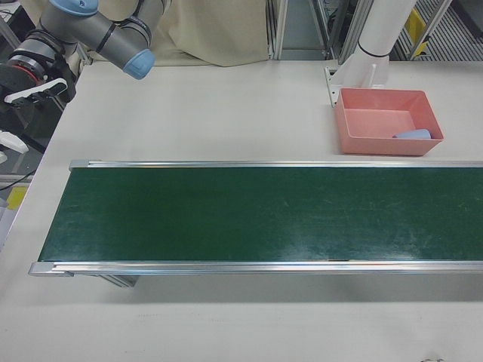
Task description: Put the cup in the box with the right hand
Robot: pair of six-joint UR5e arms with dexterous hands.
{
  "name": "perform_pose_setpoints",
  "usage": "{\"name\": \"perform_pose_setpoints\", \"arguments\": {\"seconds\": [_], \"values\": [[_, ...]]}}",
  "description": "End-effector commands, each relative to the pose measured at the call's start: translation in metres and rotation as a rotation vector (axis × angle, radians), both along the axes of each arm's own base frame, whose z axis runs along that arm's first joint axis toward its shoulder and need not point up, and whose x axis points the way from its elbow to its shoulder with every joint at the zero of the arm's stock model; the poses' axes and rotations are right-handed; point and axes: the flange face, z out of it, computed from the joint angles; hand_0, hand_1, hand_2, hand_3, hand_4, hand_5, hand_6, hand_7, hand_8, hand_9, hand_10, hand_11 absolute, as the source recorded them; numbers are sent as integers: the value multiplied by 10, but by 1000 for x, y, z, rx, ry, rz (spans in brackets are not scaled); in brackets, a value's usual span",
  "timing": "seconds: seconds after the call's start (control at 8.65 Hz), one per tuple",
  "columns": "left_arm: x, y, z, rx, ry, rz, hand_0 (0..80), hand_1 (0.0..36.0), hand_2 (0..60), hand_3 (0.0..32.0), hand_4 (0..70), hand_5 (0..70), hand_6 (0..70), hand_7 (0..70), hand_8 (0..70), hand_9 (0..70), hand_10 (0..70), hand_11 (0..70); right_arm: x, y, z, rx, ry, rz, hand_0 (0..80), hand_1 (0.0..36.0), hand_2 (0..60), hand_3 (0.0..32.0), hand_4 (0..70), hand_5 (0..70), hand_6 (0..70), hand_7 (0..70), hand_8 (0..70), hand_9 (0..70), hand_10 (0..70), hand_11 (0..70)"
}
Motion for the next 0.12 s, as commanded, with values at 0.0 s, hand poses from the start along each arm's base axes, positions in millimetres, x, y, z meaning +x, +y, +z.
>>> {"name": "perform_pose_setpoints", "arguments": {"seconds": [0.0], "values": [[0, 0, 0, 0, 0, 0, 0, 0, 0, 0, 0, 0, 0, 0, 0, 0, 0, 0, 7, 3, -3, 2, -1, 13, 468, 0, 0, 0, 700, 0, 188, 700, 146, 342, 51, 63]]}}
